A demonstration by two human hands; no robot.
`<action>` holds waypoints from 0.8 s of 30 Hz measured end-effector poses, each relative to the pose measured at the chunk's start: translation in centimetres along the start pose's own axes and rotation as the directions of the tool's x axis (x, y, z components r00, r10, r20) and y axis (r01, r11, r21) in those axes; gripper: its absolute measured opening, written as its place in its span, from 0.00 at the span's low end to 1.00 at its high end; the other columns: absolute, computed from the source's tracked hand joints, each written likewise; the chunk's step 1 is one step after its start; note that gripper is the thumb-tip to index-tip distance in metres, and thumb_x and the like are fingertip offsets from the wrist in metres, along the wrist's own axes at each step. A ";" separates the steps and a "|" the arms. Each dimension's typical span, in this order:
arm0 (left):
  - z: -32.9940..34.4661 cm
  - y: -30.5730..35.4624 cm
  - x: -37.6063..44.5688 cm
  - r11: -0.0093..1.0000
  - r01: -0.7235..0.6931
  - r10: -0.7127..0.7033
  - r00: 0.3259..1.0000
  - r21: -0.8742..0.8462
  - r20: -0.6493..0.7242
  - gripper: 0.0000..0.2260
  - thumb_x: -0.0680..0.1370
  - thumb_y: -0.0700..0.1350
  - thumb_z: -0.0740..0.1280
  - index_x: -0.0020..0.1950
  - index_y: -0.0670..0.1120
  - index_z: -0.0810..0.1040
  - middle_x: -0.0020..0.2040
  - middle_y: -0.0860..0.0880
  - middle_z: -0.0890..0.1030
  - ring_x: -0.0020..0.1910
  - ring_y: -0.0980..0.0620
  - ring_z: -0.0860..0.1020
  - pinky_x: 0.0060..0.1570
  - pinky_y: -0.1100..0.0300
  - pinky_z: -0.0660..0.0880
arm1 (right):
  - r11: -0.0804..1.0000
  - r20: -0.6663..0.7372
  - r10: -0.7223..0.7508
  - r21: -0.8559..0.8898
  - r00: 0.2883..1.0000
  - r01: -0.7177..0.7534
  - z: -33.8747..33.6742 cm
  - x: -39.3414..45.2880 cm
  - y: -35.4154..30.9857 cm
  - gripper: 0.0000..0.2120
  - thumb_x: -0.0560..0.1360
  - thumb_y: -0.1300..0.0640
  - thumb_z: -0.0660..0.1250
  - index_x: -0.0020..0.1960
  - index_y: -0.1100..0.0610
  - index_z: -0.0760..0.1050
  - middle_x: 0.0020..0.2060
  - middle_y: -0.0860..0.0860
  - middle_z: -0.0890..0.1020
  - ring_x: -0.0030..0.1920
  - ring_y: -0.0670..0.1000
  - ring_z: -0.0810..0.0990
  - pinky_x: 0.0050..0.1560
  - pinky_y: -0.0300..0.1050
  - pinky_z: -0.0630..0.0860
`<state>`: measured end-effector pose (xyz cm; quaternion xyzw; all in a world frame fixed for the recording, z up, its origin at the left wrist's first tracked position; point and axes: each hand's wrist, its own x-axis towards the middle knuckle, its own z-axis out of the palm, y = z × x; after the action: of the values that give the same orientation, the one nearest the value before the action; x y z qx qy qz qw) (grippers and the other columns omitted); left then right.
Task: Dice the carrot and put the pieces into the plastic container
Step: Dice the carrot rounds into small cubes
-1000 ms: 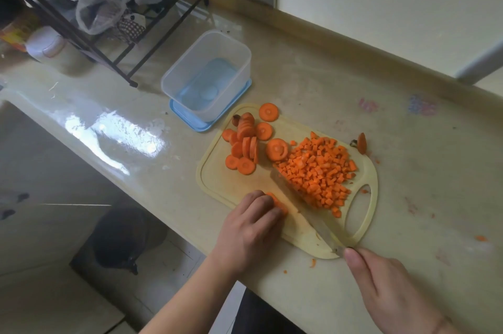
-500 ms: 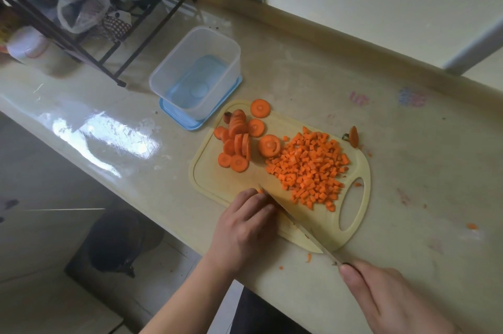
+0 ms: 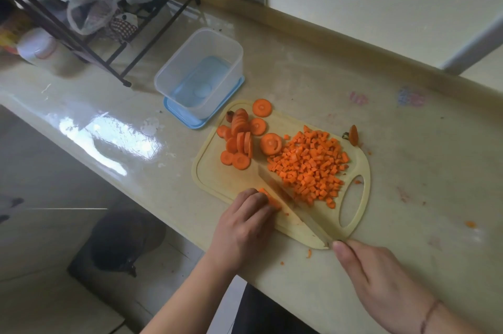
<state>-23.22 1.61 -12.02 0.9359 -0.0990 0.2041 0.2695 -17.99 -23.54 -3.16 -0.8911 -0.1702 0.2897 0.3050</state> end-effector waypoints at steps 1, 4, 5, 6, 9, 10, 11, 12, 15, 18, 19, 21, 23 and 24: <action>0.0 -0.1 0.0 1.000 -0.004 0.004 1.000 0.001 0.000 0.10 0.74 0.34 0.76 0.54 0.37 0.85 0.53 0.41 0.82 0.55 0.41 0.79 0.56 0.53 0.77 | 1.000 0.010 -0.010 -0.005 1.000 0.010 0.2 -0.2 -0.3 0.38 0.69 0.23 0.37 0.36 0.52 0.71 0.29 0.49 0.78 0.32 0.44 0.75 0.37 0.46 0.69; 0.0 -0.2 0.0 1.000 -0.006 0.006 1.000 -0.014 0.001 0.08 0.74 0.33 0.75 0.53 0.36 0.84 0.52 0.41 0.82 0.56 0.42 0.78 0.57 0.55 0.76 | 1.000 0.032 -0.006 -0.020 0.999 0.006 0.4 -0.8 -0.6 0.41 0.67 0.22 0.35 0.39 0.53 0.73 0.32 0.49 0.80 0.34 0.45 0.77 0.37 0.45 0.71; 0.0 -0.2 0.0 1.000 -0.003 0.003 1.000 -0.022 0.002 0.07 0.75 0.33 0.74 0.53 0.36 0.84 0.52 0.41 0.83 0.56 0.42 0.77 0.57 0.55 0.76 | 0.999 0.035 0.009 -0.032 0.999 -0.008 0.4 -1.1 -0.5 0.43 0.65 0.21 0.33 0.39 0.53 0.73 0.31 0.50 0.80 0.35 0.45 0.77 0.38 0.45 0.71; 0.0 -0.3 -0.1 1.000 0.002 -0.002 1.000 -0.029 0.002 0.07 0.75 0.34 0.74 0.53 0.36 0.84 0.53 0.41 0.83 0.56 0.42 0.78 0.57 0.56 0.76 | 0.999 0.040 0.024 -0.041 0.999 -0.022 0.3 -1.4 -0.3 0.43 0.64 0.20 0.32 0.38 0.52 0.71 0.30 0.50 0.79 0.35 0.45 0.77 0.38 0.43 0.71; 0.2 -0.4 -0.2 0.999 0.020 -0.020 1.000 -0.037 -0.005 0.07 0.75 0.35 0.76 0.52 0.37 0.85 0.53 0.42 0.83 0.55 0.42 0.79 0.56 0.54 0.77 | 0.996 0.052 0.075 -0.058 0.996 -0.072 0.3 -1.7 -0.2 0.45 0.60 0.20 0.27 0.38 0.52 0.70 0.31 0.49 0.78 0.38 0.46 0.76 0.40 0.41 0.70; 0.2 -0.4 -0.2 0.999 0.020 -0.020 1.000 -0.035 -0.012 0.07 0.74 0.36 0.77 0.52 0.38 0.85 0.52 0.42 0.83 0.55 0.43 0.79 0.56 0.54 0.77 | 0.994 0.054 0.082 -0.070 0.995 -0.078 0.4 -1.7 -0.3 0.47 0.59 0.20 0.26 0.40 0.52 0.71 0.32 0.49 0.79 0.40 0.47 0.77 0.41 0.42 0.70; 0.3 -0.3 -0.1 0.999 0.020 -0.021 1.000 -0.034 -0.022 0.07 0.74 0.37 0.77 0.51 0.38 0.85 0.52 0.42 0.84 0.54 0.43 0.80 0.55 0.54 0.78 | 0.993 0.056 0.080 -0.094 0.995 -0.074 0.6 -1.6 -0.6 0.48 0.59 0.21 0.24 0.42 0.51 0.71 0.34 0.49 0.80 0.41 0.48 0.78 0.41 0.43 0.71; 0.3 -0.3 0.0 0.999 0.021 -0.022 0.999 -0.035 -0.035 0.07 0.74 0.37 0.77 0.51 0.38 0.86 0.52 0.43 0.84 0.54 0.43 0.80 0.55 0.54 0.78 | 0.991 0.068 0.069 -0.123 0.995 -0.061 0.8 -1.3 -1.0 0.47 0.59 0.22 0.23 0.43 0.50 0.71 0.35 0.49 0.80 0.41 0.49 0.78 0.42 0.44 0.71; 0.2 -0.1 0.3 0.999 0.022 -0.024 0.998 -0.049 -0.052 0.08 0.72 0.35 0.78 0.51 0.38 0.86 0.51 0.43 0.84 0.53 0.43 0.81 0.55 0.54 0.78 | 0.989 0.089 0.038 -0.148 0.995 -0.025 1.4 -0.2 -2.3 0.36 0.66 0.29 0.28 0.42 0.48 0.68 0.34 0.48 0.77 0.38 0.49 0.75 0.41 0.46 0.70; 0.0 -0.3 0.3 0.999 0.016 -0.017 0.999 -0.039 -0.035 0.07 0.73 0.36 0.77 0.51 0.39 0.85 0.51 0.43 0.84 0.53 0.43 0.80 0.55 0.55 0.78 | 0.997 0.023 -0.005 -0.077 1.000 0.007 1.1 0.5 -1.9 0.33 0.72 0.31 0.34 0.39 0.50 0.70 0.32 0.49 0.78 0.36 0.49 0.77 0.42 0.49 0.73; 0.0 -0.3 0.2 0.999 0.013 -0.014 0.999 -0.032 -0.030 0.06 0.74 0.36 0.76 0.51 0.39 0.85 0.51 0.43 0.83 0.53 0.43 0.80 0.55 0.55 0.78 | 0.998 0.011 -0.008 -0.058 1.000 0.008 0.9 0.5 -1.4 0.35 0.72 0.28 0.34 0.37 0.50 0.70 0.30 0.49 0.78 0.35 0.48 0.77 0.41 0.50 0.73; 0.1 -0.3 0.0 1.000 0.013 -0.014 0.999 -0.016 -0.030 0.05 0.76 0.37 0.75 0.50 0.39 0.85 0.51 0.43 0.83 0.53 0.43 0.79 0.55 0.55 0.78 | 1.000 -0.003 0.008 -0.018 1.000 -0.008 0.7 0.2 -0.5 0.37 0.69 0.24 0.35 0.35 0.51 0.70 0.28 0.49 0.77 0.33 0.47 0.77 0.39 0.49 0.72; 0.2 -0.2 -0.1 1.000 0.015 -0.016 0.999 -0.008 -0.041 0.04 0.77 0.38 0.74 0.49 0.38 0.85 0.50 0.43 0.82 0.52 0.43 0.79 0.56 0.56 0.77 | 0.999 -0.021 0.033 0.028 0.999 -0.032 0.6 -0.1 -0.1 0.37 0.68 0.23 0.37 0.33 0.52 0.70 0.30 0.49 0.79 0.33 0.46 0.77 0.37 0.45 0.71; 0.3 -0.1 -0.2 1.000 0.017 -0.017 0.999 -0.006 -0.045 0.04 0.77 0.39 0.74 0.49 0.38 0.84 0.49 0.42 0.82 0.52 0.43 0.79 0.56 0.55 0.77 | 0.999 -0.029 0.043 0.035 0.999 -0.042 0.6 -0.1 -0.1 0.38 0.68 0.23 0.37 0.33 0.53 0.70 0.31 0.49 0.79 0.33 0.46 0.77 0.36 0.44 0.70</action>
<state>-23.27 1.53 -12.40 0.9311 -0.0856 0.2225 0.2761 -18.43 -23.30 -3.43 -0.8934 -0.1417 0.2857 0.3164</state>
